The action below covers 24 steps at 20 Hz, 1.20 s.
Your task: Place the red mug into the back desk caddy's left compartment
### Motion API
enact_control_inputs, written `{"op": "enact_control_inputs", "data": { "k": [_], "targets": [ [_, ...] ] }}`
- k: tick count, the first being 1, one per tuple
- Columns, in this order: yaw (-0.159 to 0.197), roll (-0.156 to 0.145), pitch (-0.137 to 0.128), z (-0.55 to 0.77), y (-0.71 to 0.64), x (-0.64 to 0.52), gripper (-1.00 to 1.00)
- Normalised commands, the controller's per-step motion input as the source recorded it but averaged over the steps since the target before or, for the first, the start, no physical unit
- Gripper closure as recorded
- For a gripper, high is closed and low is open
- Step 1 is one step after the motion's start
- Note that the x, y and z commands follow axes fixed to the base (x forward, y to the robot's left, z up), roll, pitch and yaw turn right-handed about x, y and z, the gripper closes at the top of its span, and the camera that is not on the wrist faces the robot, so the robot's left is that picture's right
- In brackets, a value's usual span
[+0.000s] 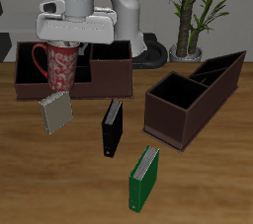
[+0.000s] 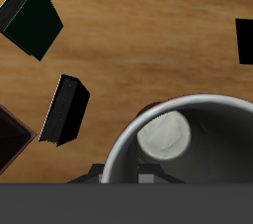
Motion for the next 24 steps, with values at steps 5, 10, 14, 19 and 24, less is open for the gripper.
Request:
{"op": "enact_control_inputs", "data": {
  "k": [5,10,14,19,24],
  "targets": [
    [-0.005,-0.021,-0.005,-0.01,-0.20,-0.59,1.00],
    [-0.001,-0.012,-0.013,-0.05,-0.14,-0.50,1.00],
    [-0.029,-0.042,-0.020,0.01,-0.26,-0.44,1.00],
    [-0.001,-0.004,0.000,-0.05,-0.12,-0.39,1.00],
    [-0.007,-0.012,-0.016,0.02,-0.07,-0.38,1.00]
  ]
}}
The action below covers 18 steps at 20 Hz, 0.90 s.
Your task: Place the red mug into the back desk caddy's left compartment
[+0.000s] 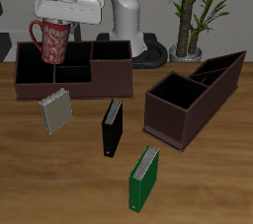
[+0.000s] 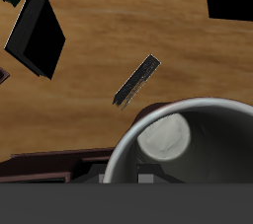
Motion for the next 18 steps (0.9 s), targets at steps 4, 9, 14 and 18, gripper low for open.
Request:
{"op": "enact_control_inputs", "data": {
  "k": [4,9,14,18],
  "targets": [
    [-0.003,-0.018,-0.002,-0.05,-0.06,-0.35,1.00],
    [-0.010,-0.035,-0.010,-0.11,-0.16,-0.29,1.00],
    [-0.028,-0.012,0.007,-0.09,-0.18,-0.20,1.00],
    [-0.037,-0.017,0.034,-0.15,-0.14,-0.18,1.00]
  ]
}}
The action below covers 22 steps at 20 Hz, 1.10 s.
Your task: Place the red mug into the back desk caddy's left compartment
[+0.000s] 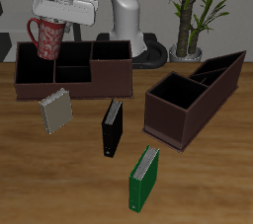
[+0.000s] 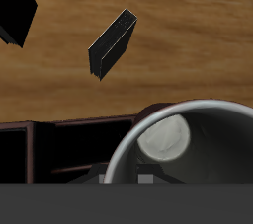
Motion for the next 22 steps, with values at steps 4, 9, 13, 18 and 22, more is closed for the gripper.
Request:
{"op": "enact_control_inputs", "data": {
  "k": [4,9,13,18,22],
  "targets": [
    [-0.026,-0.011,0.002,-0.11,-0.07,-0.18,1.00],
    [-0.027,-0.023,0.019,-0.17,-0.04,-0.10,1.00],
    [-0.017,0.002,0.013,-0.21,0.07,-0.08,1.00],
    [0.011,0.011,0.013,-0.13,0.02,-0.02,1.00],
    [-0.014,0.000,0.019,0.01,-0.26,0.04,1.00]
  ]
}}
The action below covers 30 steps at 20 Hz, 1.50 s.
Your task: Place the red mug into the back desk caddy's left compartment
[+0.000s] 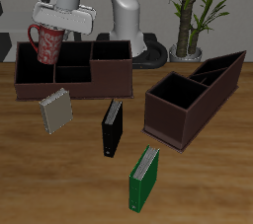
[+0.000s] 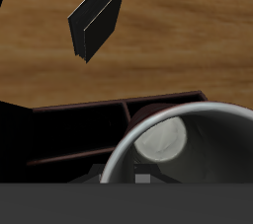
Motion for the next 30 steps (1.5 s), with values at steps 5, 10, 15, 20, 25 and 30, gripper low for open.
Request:
{"op": "enact_control_inputs", "data": {
  "k": [5,10,15,20,25,30],
  "targets": [
    [0.006,-0.007,0.005,0.03,-0.22,0.02,1.00],
    [0.008,-0.036,-0.014,0.06,-0.20,0.05,1.00],
    [-0.002,0.001,0.011,-0.07,-0.05,0.04,1.00],
    [0.012,0.010,0.021,-0.11,-0.01,0.03,1.00],
    [-0.014,0.020,0.039,-0.22,0.03,0.03,1.00],
    [-0.005,0.004,0.058,-0.24,0.03,0.06,1.00]
  ]
}}
